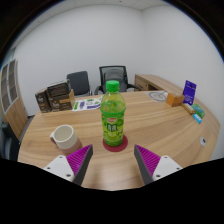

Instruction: Pour water

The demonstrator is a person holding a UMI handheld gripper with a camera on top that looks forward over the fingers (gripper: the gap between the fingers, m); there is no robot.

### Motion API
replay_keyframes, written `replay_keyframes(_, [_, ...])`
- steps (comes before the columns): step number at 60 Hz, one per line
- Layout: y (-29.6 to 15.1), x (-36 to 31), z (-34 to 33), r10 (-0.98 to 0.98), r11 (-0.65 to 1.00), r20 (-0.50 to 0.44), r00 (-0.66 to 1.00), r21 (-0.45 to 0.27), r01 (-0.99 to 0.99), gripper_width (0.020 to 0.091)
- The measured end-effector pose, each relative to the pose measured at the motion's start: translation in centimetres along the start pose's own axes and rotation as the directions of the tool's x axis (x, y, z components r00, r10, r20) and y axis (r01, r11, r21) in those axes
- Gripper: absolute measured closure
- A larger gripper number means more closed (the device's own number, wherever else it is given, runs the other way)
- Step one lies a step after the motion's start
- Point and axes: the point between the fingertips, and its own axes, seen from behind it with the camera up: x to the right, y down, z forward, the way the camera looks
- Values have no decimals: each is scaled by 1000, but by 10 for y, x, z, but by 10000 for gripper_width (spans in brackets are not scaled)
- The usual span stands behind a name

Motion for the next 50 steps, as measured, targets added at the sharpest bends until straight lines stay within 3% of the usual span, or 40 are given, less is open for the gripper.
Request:
replay_keyframes(10, [-11, -27, -62, 1, 1000, 19, 1000, -3, -1, 249])
replay_keyframes(25, [-51, -55, -129, -11, 994, 20, 1000, 105, 9, 245])
replay_keyframes(50, [-80, -92, -172, -42, 984, 69, 997, 174, 30, 249])
